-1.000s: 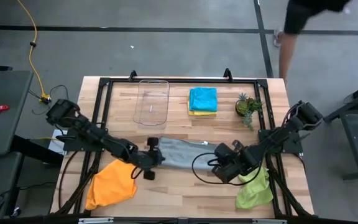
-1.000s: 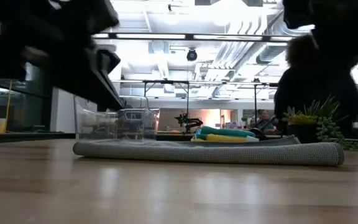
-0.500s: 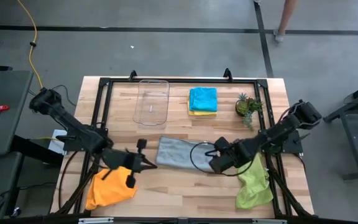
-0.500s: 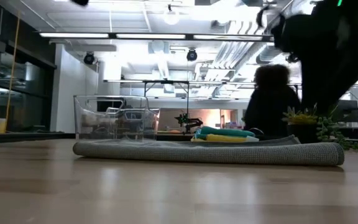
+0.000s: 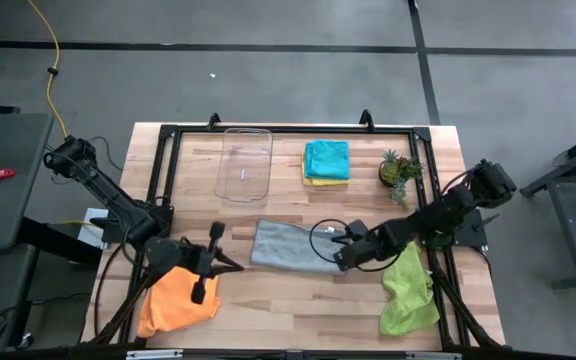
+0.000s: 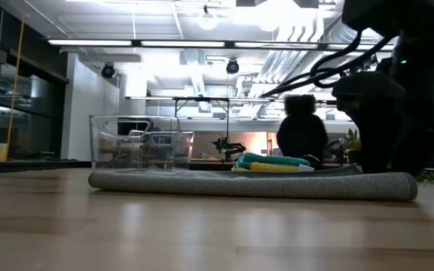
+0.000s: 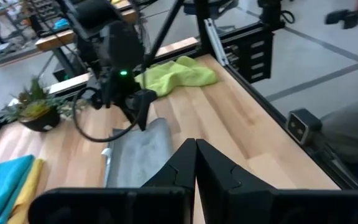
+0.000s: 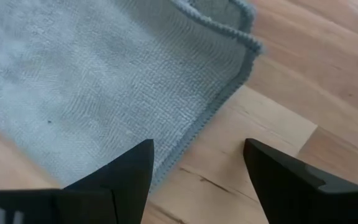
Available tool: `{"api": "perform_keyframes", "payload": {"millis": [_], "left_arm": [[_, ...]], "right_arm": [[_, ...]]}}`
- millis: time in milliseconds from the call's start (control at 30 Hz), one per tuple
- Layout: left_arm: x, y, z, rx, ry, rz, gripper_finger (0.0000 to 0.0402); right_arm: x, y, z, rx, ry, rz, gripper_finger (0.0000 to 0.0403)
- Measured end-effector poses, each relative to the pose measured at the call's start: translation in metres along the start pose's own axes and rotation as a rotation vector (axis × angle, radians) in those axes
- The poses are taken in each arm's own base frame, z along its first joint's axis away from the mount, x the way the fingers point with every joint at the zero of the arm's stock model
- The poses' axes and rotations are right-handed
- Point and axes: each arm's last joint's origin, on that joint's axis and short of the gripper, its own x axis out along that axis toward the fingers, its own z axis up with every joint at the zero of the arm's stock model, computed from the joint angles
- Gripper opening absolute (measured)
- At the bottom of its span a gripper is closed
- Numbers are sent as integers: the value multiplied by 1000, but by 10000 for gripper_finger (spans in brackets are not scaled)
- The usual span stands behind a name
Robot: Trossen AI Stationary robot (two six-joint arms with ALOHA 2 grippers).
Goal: Fold microfiber towels
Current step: Fold the gray microfiber cloth
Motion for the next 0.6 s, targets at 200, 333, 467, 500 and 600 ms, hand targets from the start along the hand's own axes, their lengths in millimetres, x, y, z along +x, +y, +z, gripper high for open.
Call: {"api": "perform_keyframes", "payload": {"millis": [200, 333, 467, 500, 600], "left_arm": [[0, 1, 1, -6, -5, 28, 0], [0, 2, 1, -7, -4, 43, 0], [0, 2, 1, -6, -3, 55, 0], [0, 2, 1, -1, -3, 54, 0], [0, 2, 0, 15, -1, 60, 0]], "right_arm": [[4, 6, -3, 7, -32, -8, 241], [11, 16, -2, -2, -47, -32, 235], [10, 27, 0, -25, -71, -47, 231], [10, 28, 0, -26, -70, -59, 231], [11, 28, 0, -27, -69, -70, 228]]}}
